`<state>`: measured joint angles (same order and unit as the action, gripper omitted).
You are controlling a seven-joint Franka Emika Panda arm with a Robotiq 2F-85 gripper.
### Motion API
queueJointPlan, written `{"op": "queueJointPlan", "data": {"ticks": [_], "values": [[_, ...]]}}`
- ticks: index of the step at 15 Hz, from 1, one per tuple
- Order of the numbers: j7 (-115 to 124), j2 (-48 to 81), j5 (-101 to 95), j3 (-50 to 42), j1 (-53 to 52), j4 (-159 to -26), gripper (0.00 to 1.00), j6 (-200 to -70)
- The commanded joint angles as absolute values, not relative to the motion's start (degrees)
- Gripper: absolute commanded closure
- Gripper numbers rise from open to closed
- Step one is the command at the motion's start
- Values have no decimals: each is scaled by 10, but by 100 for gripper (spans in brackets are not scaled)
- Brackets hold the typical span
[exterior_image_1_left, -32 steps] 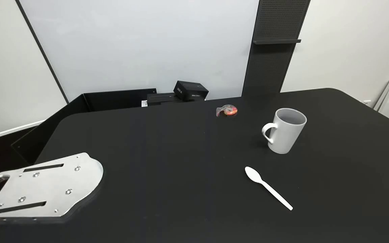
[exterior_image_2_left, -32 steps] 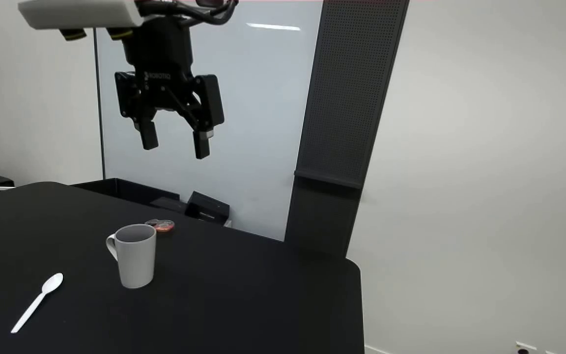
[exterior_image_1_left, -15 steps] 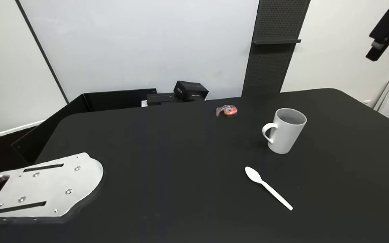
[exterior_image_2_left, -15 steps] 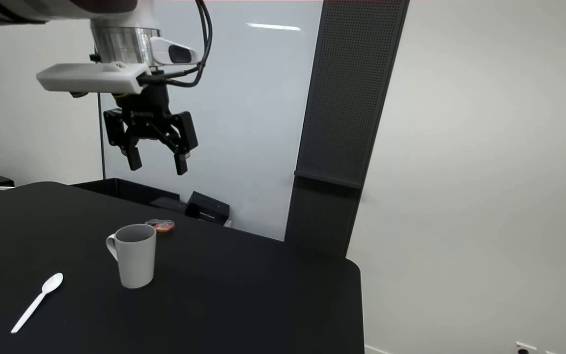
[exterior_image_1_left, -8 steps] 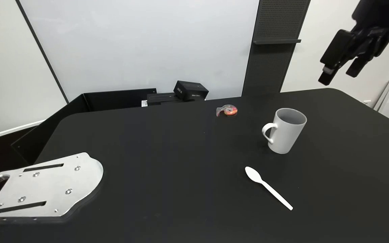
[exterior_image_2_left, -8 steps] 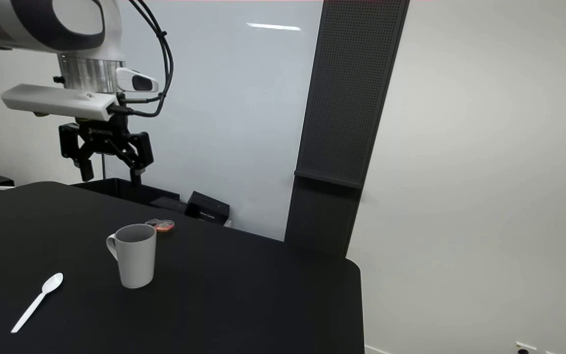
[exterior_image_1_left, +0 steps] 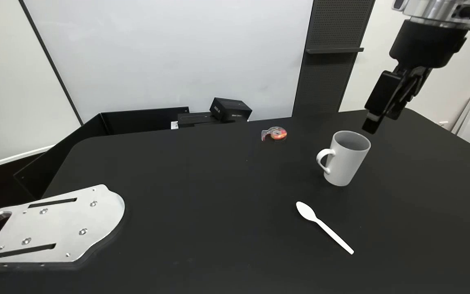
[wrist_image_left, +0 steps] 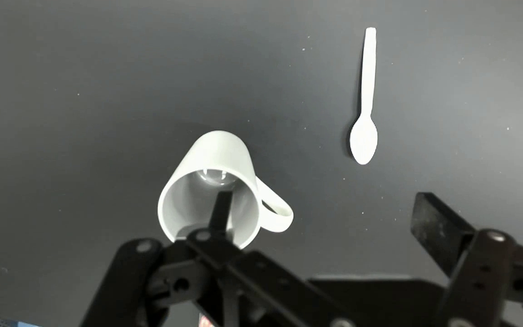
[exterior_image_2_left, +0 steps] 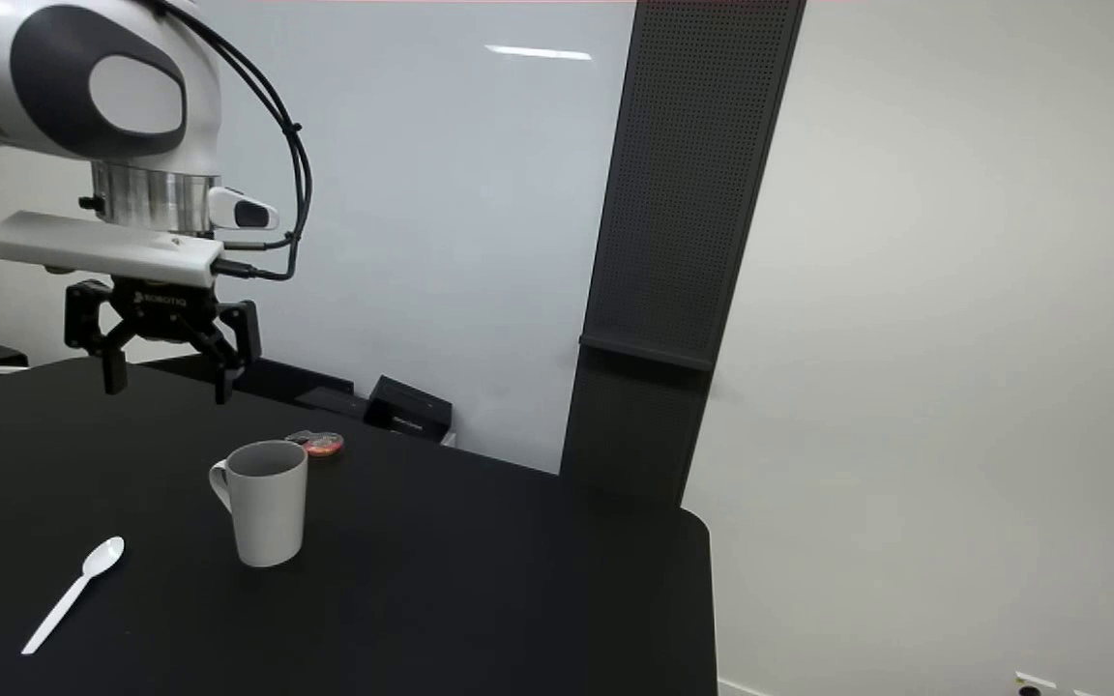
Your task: Pick up the white spoon from the table and put it in the mug cup
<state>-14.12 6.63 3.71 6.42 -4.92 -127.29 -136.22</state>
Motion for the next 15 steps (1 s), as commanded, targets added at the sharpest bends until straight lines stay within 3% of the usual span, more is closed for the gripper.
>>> {"op": "queueJointPlan", "data": {"ticks": [1, 15], "values": [[-125, 88, -13, 65, -59, -1261, 0, -1360], [100, 122, -109, 76, -131, -1247, 0, -1367]]}}
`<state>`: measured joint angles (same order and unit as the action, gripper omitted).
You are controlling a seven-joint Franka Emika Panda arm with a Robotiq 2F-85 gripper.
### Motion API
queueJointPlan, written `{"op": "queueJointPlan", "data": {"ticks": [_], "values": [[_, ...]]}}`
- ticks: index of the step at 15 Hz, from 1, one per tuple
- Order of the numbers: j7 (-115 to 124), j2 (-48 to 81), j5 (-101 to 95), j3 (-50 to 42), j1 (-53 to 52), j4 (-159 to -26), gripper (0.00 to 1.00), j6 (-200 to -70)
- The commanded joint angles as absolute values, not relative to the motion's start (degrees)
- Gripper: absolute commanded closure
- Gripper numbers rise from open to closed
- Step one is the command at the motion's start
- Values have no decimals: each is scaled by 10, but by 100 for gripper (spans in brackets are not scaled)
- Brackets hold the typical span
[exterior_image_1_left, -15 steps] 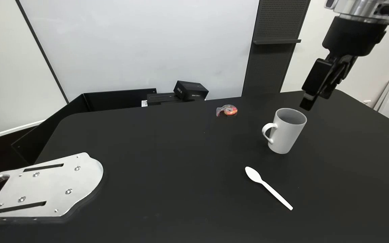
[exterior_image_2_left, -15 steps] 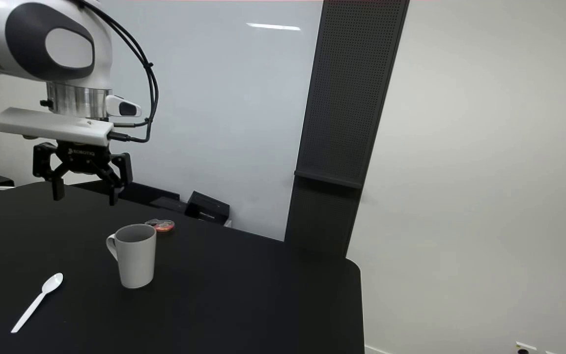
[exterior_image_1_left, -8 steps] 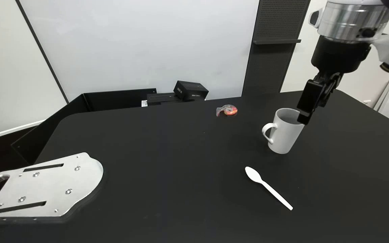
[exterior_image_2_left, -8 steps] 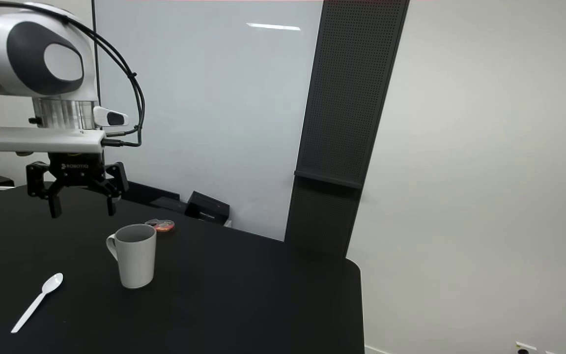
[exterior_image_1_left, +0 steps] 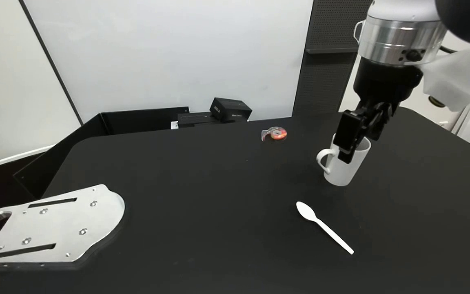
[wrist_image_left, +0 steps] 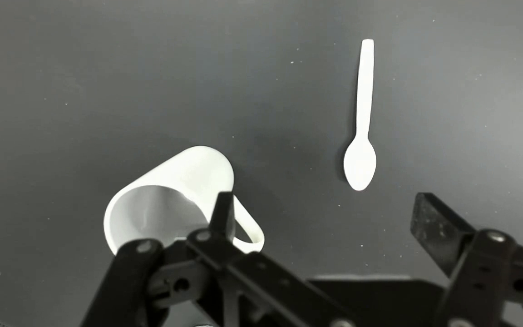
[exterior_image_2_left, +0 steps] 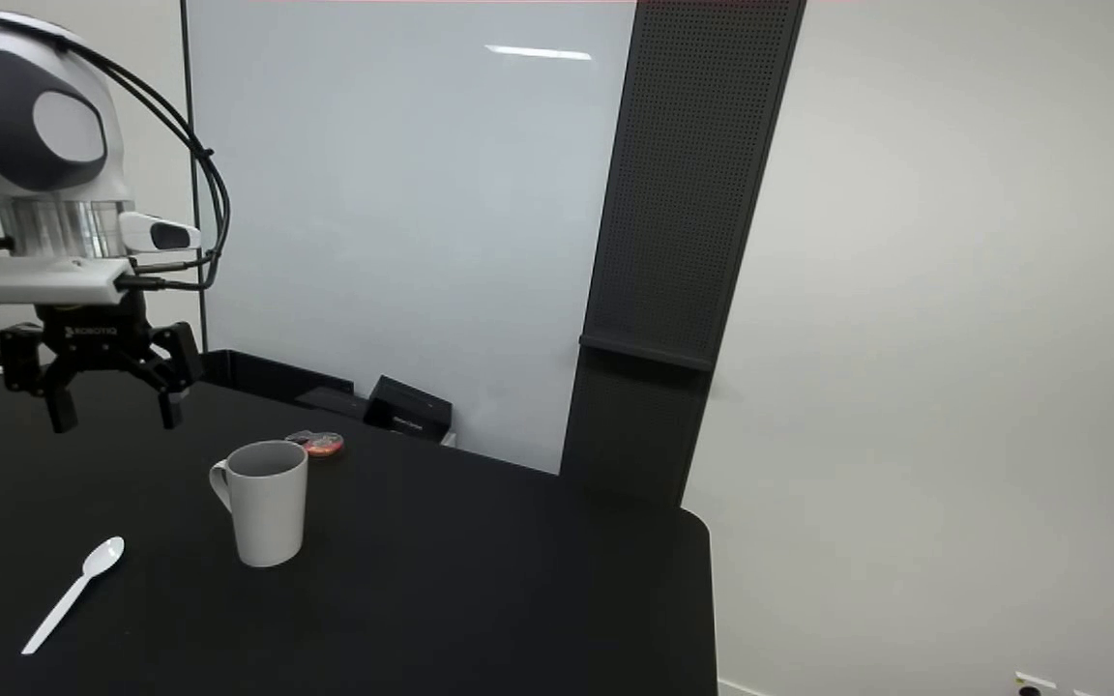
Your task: Pick up the white spoon from the table and put it in the mug cup
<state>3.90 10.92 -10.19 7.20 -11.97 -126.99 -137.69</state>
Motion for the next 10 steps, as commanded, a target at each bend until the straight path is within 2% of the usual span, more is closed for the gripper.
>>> {"op": "queueJointPlan", "data": {"ticks": [1, 10], "values": [[110, 125, -106, 77, -134, -1245, 0, -1367], [92, 149, -61, 101, -142, -1234, 0, -1374]]}}
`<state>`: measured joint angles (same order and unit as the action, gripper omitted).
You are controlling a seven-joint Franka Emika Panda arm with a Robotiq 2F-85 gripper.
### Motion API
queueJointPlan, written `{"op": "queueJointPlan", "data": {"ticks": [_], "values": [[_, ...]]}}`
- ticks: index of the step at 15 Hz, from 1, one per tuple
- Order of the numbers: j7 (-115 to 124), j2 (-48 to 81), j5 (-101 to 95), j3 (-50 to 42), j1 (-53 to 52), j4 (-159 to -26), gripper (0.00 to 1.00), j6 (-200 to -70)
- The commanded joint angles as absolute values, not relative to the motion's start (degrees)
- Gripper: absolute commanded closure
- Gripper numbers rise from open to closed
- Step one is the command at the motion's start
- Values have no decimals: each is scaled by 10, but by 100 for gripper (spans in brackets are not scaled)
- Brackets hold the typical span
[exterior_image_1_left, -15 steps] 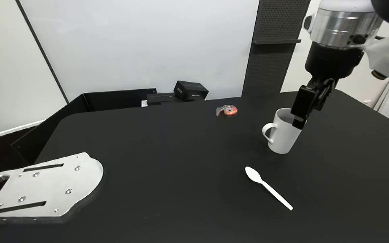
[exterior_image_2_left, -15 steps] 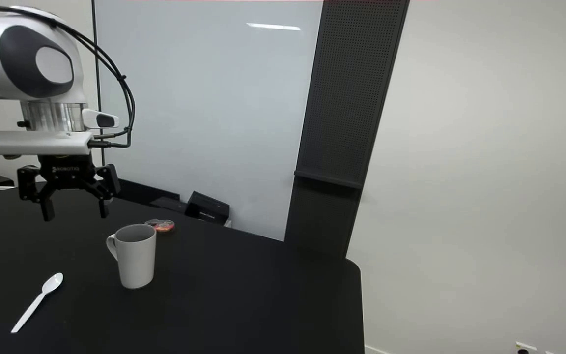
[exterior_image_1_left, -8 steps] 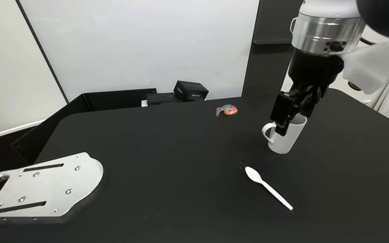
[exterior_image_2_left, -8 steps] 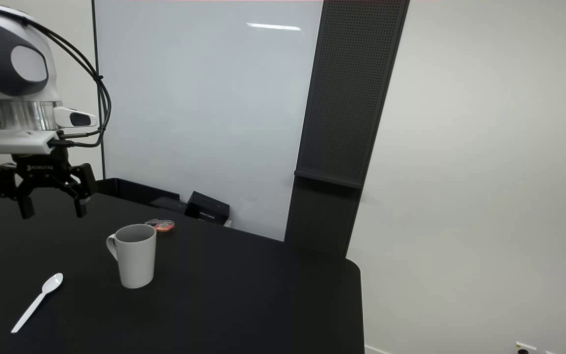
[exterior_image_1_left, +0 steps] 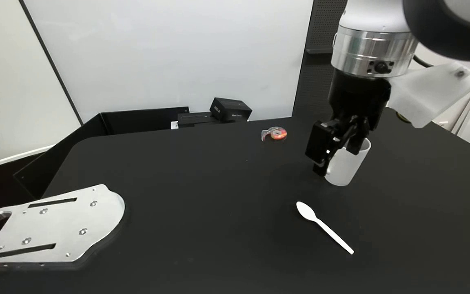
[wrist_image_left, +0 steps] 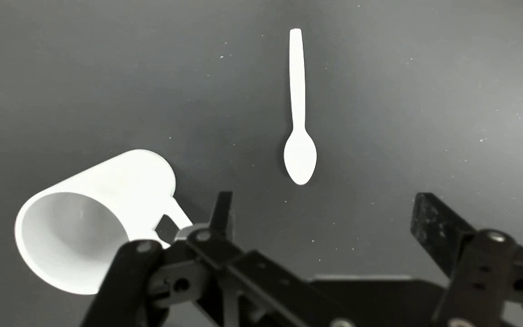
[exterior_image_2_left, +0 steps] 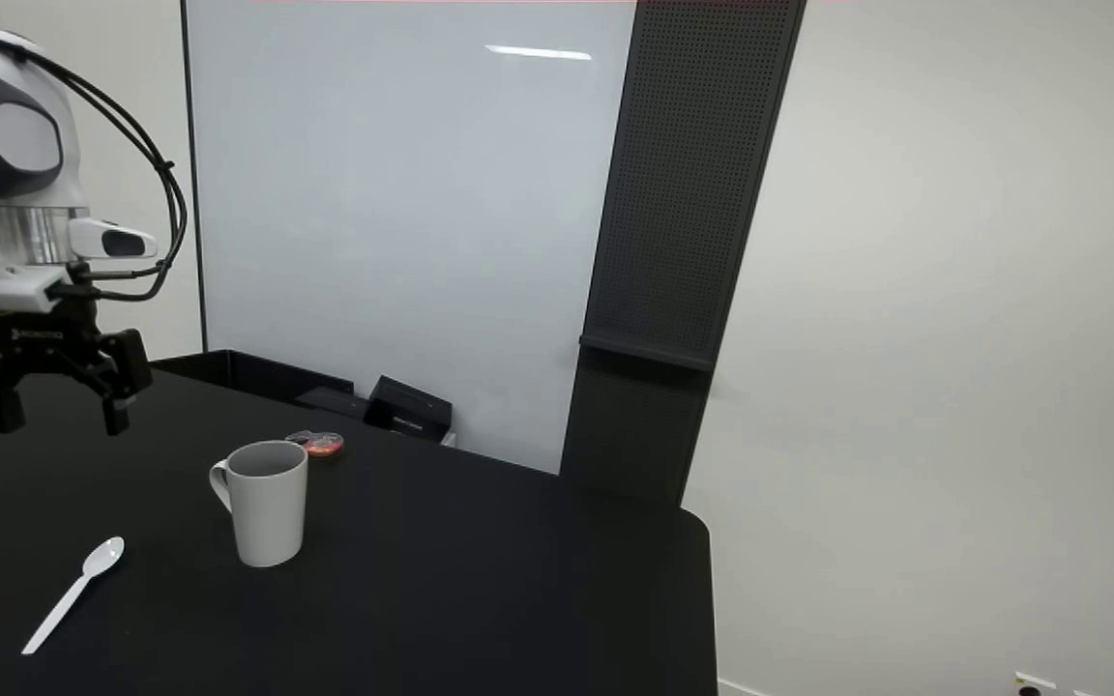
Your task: Pick up the white spoon from the table and put it in the mug cup
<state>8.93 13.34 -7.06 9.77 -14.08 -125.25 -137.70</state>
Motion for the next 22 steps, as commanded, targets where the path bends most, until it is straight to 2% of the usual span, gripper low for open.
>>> {"op": "queueJointPlan", "data": {"ticks": [1, 15, 22], "values": [[82, 150, -52, 103, -139, -1234, 0, -1371], [85, 150, -62, 98, -142, -1242, 0, -1374], [36, 199, -43, 101, -131, -1246, 0, -1439]]}}
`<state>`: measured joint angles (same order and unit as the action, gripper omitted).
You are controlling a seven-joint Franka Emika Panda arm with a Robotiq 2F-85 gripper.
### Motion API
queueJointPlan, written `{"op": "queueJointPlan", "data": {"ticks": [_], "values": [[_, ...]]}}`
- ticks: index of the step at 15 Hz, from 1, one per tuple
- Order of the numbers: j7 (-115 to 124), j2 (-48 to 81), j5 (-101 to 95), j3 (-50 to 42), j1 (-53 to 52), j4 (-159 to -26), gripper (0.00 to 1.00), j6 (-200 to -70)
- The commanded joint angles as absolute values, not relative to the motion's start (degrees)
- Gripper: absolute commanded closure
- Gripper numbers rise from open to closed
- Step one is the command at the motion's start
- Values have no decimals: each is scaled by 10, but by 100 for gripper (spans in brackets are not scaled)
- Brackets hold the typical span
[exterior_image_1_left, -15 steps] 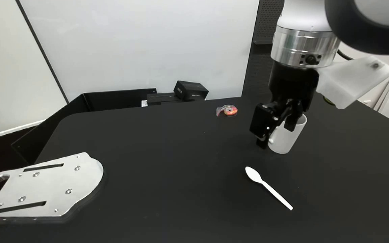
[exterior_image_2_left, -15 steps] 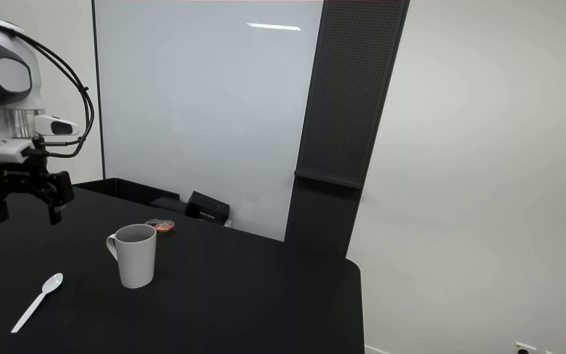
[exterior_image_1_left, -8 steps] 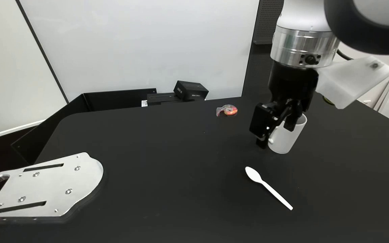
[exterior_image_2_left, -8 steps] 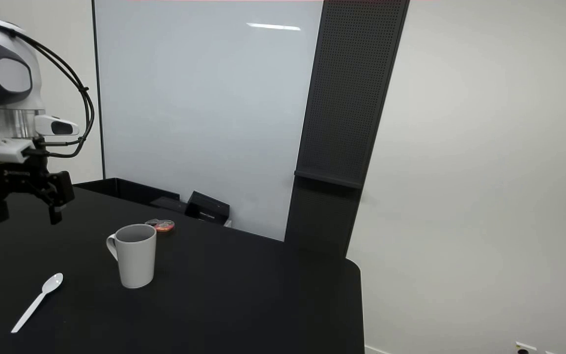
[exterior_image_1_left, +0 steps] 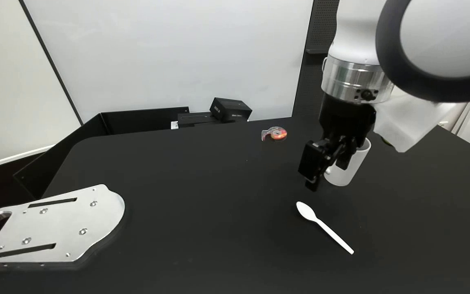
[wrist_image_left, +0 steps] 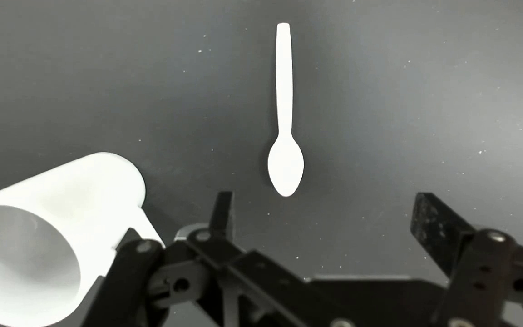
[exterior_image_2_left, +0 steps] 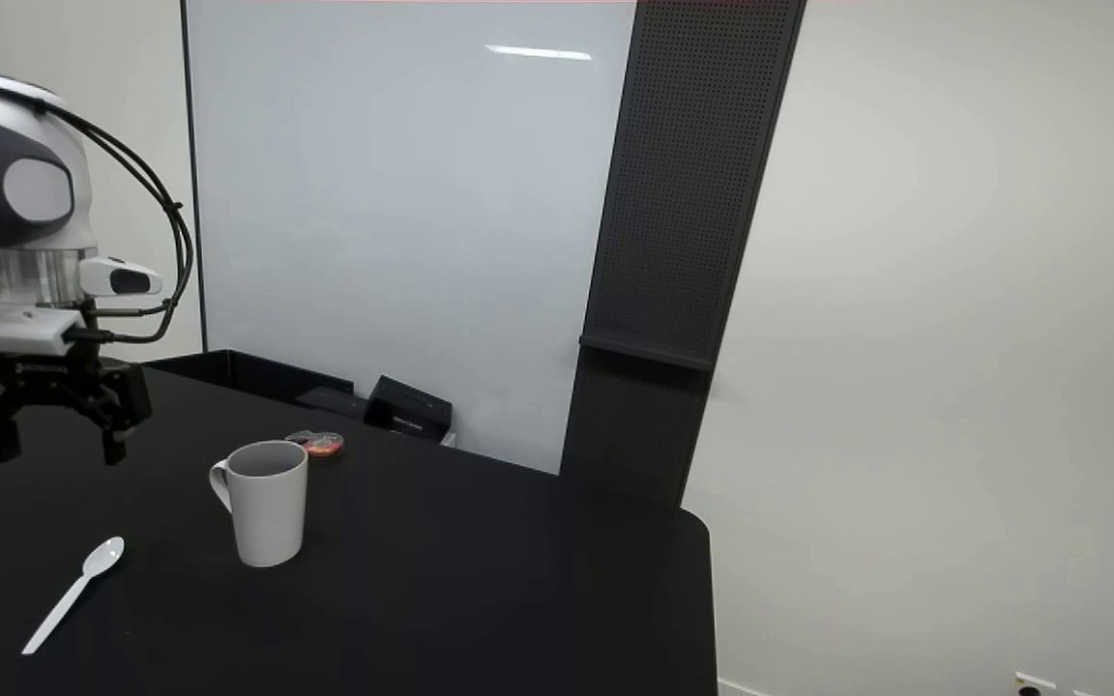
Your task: Pick up the white spoon from the table and put it in the mug cup
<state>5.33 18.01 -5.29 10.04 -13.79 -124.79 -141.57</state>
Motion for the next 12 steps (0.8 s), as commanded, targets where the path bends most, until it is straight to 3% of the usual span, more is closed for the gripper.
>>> {"op": "queueJointPlan", "data": {"ticks": [1, 12], "values": [[31, 204, -44, 100, -129, -1250, 0, -1451], [25, 262, -22, 95, -120, -1269, 0, -1517]]}}
